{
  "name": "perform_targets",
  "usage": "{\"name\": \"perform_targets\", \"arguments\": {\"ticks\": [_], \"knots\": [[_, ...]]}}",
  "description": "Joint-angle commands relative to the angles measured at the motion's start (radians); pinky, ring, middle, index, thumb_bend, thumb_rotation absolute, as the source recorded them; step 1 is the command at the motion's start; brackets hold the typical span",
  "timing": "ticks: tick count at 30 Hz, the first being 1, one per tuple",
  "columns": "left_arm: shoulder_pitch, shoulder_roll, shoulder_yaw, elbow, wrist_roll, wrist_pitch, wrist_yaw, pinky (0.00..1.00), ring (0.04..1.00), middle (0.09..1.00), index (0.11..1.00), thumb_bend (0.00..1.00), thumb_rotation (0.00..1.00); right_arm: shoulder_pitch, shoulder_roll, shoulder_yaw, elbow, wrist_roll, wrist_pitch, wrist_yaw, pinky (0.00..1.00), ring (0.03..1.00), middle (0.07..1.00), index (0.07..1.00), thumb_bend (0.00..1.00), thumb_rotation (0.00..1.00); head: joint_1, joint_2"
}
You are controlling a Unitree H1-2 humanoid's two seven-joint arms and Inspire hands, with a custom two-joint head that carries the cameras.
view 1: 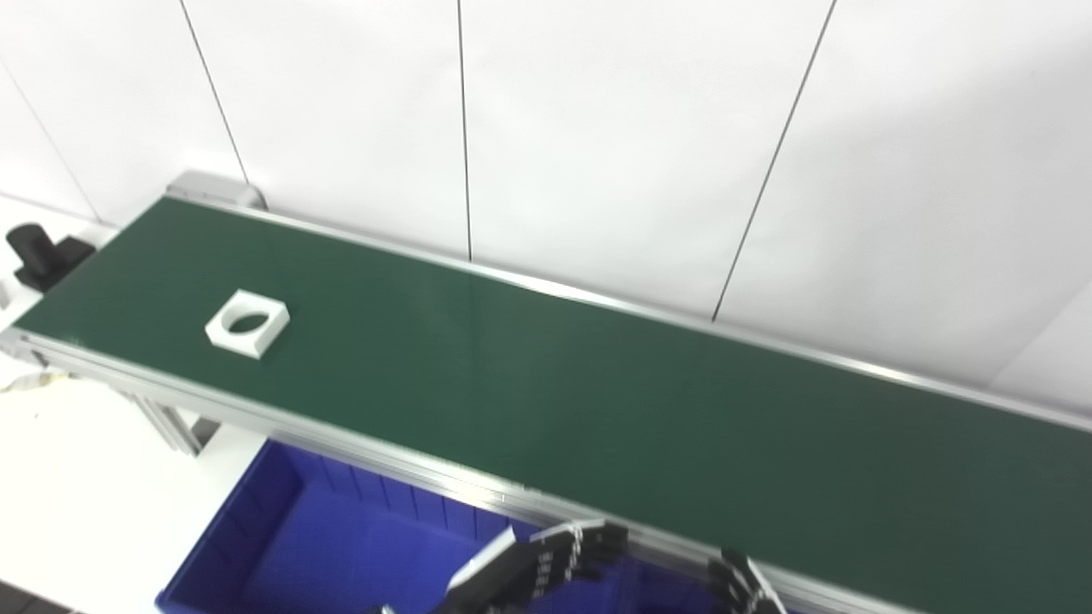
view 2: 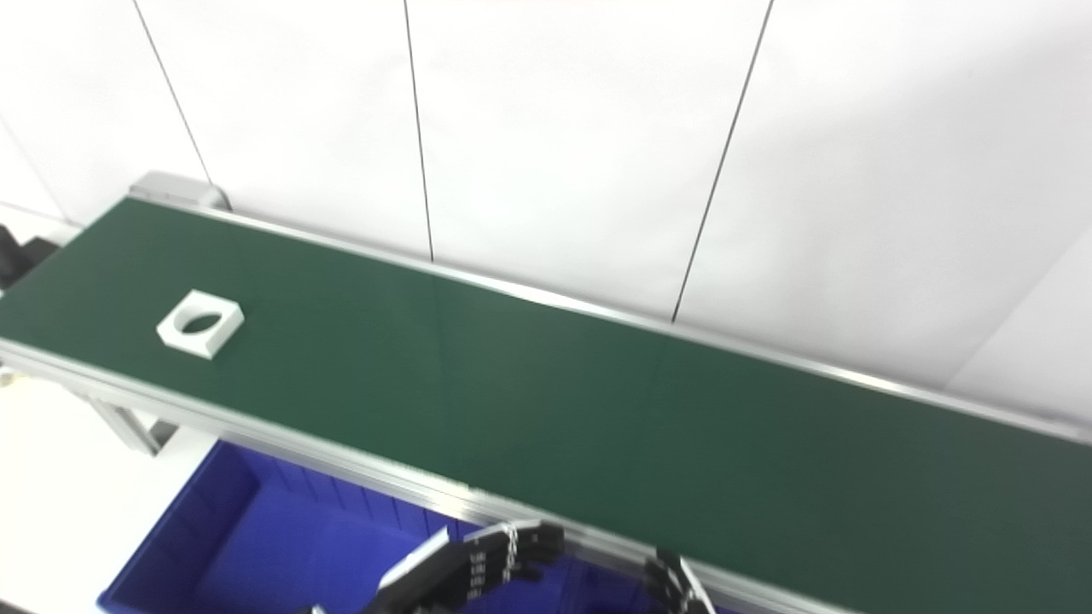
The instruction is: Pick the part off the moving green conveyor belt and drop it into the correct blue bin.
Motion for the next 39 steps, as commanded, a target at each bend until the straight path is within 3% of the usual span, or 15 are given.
{"name": "perform_targets", "arguments": {"ticks": [1,5,10,19,25,32,39], "knots": [[-0.018,-0.005,-0.001,-0.004,0.004,-0.053,0.009,0.83,0.853,0.854,0.846,1.0,0.33,-0.013,-0.001,-0.005,-0.006,0.014,-0.064,0.006,0.81,0.865,0.889,0.927,0.82,0.51,0.019,-0.02],[-0.025,-0.011,-0.001,0.008,0.011,-0.069,0.013,0.82,0.846,0.85,0.841,1.0,0.33,-0.018,-0.005,-0.007,0.009,0.028,-0.069,0.012,0.82,0.869,0.888,0.929,0.82,0.5,0.051,-0.048],[-0.023,-0.007,0.001,-0.032,0.014,-0.045,0.023,0.81,0.835,0.84,0.837,1.0,0.34,-0.019,-0.007,-0.007,0.009,0.04,-0.055,0.015,0.84,0.88,0.9,0.936,0.82,0.49,0.05,-0.039],[0.001,0.0,0.015,-0.207,0.042,-0.006,0.056,0.79,0.829,0.824,0.826,1.0,0.37,-0.022,-0.016,-0.006,0.0,0.04,-0.056,0.015,0.83,0.881,0.895,0.941,0.8,0.5,0.04,-0.016],[-0.013,0.007,0.063,-0.369,0.078,0.067,0.094,0.8,0.839,0.829,0.823,1.0,0.35,-0.024,-0.02,-0.008,-0.004,0.044,-0.05,0.015,0.83,0.88,0.895,0.94,0.81,0.5,0.044,-0.011],[-0.094,0.086,0.139,-0.486,0.216,0.11,0.107,0.81,0.852,0.869,0.863,0.99,0.38,-0.026,-0.018,-0.007,0.002,0.049,-0.059,0.015,0.83,0.881,0.897,0.941,0.8,0.5,0.044,-0.004],[-0.176,0.189,0.208,-0.571,0.294,0.262,0.085,0.81,0.843,0.866,0.868,0.96,0.23,-0.027,-0.014,-0.005,0.001,0.047,-0.061,0.014,0.83,0.879,0.899,0.942,0.81,0.51,0.048,0.002]]}}
